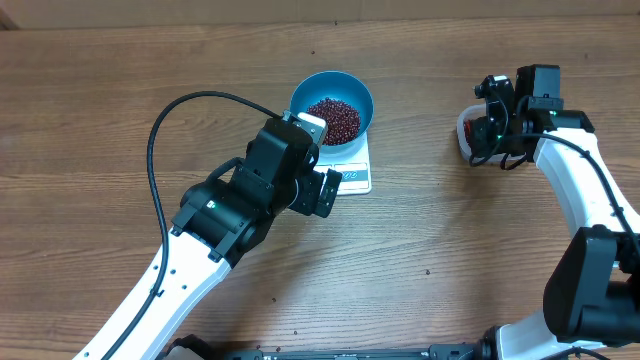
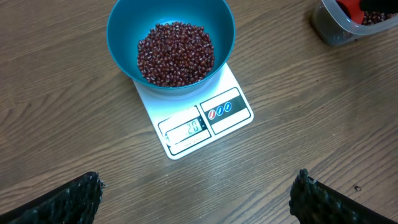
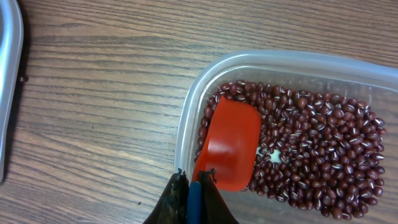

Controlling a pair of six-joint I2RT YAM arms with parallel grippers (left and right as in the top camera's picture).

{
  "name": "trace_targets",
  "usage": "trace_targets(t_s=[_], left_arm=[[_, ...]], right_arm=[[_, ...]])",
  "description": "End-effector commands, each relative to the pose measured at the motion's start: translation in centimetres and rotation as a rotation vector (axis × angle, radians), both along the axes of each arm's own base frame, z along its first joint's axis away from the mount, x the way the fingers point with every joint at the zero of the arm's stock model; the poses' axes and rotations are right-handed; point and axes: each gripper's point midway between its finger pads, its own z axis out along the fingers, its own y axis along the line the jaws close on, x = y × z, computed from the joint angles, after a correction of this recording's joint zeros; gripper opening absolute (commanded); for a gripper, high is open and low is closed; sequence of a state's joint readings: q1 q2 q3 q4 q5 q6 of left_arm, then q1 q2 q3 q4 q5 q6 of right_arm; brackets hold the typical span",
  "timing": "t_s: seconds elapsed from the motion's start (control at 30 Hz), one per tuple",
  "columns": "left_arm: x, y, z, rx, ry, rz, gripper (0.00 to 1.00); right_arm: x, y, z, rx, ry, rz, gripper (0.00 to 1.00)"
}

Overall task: Scoop item into bowl and weigh 150g on scale
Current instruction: 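Dip the scoop into the red beans a fourth time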

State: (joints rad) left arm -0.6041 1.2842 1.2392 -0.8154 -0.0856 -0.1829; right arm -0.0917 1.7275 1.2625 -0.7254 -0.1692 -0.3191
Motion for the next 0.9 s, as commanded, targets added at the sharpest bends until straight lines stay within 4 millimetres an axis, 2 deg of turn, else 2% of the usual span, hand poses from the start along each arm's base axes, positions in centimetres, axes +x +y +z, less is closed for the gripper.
trace_targets(t_s=[0.0,0.23,0.4,0.57,0.7,0.87], left_arm=[[0.1,-0.2,-0.1,-0.003,0.003,-0.006,1.00],[0.1,-0.2,-0.1,-0.003,0.003,-0.006,1.00],[0.1,-0.2,-0.1,-0.003,0.003,-0.006,1.00],[0.1,-0.2,-0.1,-0.003,0.003,-0.006,1.00],[0.1,-0.2,-0.1,-0.003,0.002,-0.006,0.99],[0.1,-0.2,-0.1,-0.003,0.003,-0.006,1.00]], right_arm=[[0.1,1.2,0.0,0.055,-0.003,0.030,0.04],[0.7,1.1,-0.3,0.083,-0.004,-0.030,0.04],[0.7,0.3,-2.1,0.124,0.045,-0.094,0.04],[0.6,-1.4,-1.5,0.242,0.030,-0.129,0.04],[0.4,-3.7,-1.0,0.321,0.014,-0.181,0.04],[0.0,-4.2,-1.1,0.370,0.024,-0.195,0.04]])
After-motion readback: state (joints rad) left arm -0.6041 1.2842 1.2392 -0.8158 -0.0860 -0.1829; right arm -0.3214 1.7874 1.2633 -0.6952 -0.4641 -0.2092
